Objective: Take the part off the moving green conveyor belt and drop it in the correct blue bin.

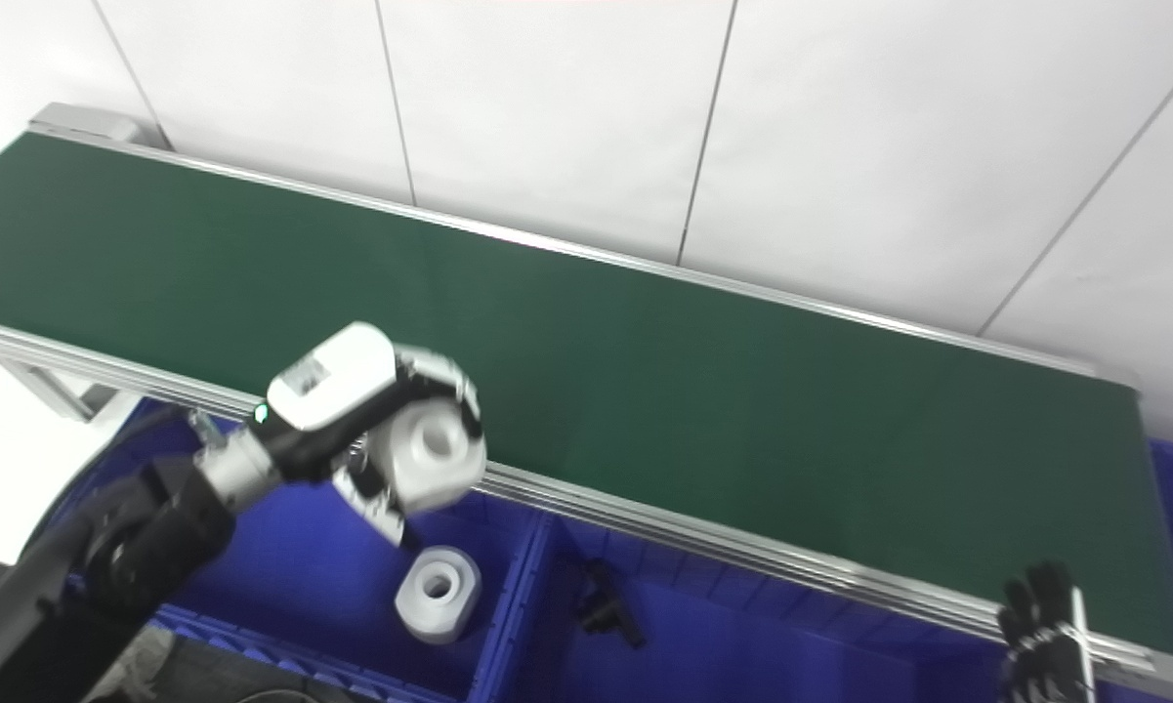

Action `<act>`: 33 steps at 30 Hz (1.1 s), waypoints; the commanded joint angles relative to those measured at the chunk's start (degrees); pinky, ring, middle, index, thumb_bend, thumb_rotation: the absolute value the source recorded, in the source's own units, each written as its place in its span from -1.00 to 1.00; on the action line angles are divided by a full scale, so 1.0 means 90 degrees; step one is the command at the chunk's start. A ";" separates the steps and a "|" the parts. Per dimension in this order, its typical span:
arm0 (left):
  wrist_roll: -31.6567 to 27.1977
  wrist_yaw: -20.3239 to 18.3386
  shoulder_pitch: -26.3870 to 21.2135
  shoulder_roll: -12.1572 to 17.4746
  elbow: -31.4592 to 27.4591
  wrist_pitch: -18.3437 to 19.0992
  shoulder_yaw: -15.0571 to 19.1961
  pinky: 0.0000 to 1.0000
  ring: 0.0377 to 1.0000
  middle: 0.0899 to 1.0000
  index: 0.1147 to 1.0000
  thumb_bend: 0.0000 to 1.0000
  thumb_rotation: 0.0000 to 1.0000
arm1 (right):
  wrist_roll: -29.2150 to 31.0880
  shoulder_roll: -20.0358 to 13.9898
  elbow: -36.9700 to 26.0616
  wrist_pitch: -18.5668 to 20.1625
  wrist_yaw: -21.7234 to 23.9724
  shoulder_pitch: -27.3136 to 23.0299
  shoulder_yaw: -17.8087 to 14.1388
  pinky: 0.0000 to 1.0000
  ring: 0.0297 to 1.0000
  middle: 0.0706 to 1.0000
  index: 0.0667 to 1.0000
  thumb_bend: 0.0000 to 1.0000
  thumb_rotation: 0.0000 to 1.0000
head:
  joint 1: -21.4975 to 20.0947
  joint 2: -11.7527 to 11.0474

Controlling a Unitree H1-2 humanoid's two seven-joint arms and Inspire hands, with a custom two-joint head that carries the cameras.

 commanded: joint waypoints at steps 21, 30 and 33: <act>0.3142 -0.0355 0.0064 0.0508 0.0475 0.0583 -0.0040 -0.05 -0.16 -0.20 -0.10 0.04 -1.00 | -0.0271 0.0172 -0.0381 -0.0033 0.0033 0.0121 -0.0045 0.95 0.89 1.00 0.99 0.39 0.92 | -0.0440 -0.0133; 0.2809 -0.1119 0.0142 0.0548 -0.0044 0.0844 0.0185 0.05 0.09 0.11 0.00 0.46 -0.51 | -0.0133 0.0224 -0.0421 -0.0054 0.0037 0.0131 -0.0056 1.00 0.94 1.00 1.00 0.37 0.89 | -0.0433 -0.0116; 0.2717 -0.1559 0.0265 0.0566 -0.0532 0.0954 0.0273 0.21 0.30 0.31 0.24 0.78 -0.07 | -0.0175 0.0229 -0.0428 -0.0016 0.0030 0.0119 -0.0058 1.00 0.94 1.00 1.00 0.37 0.89 | -0.0428 -0.0108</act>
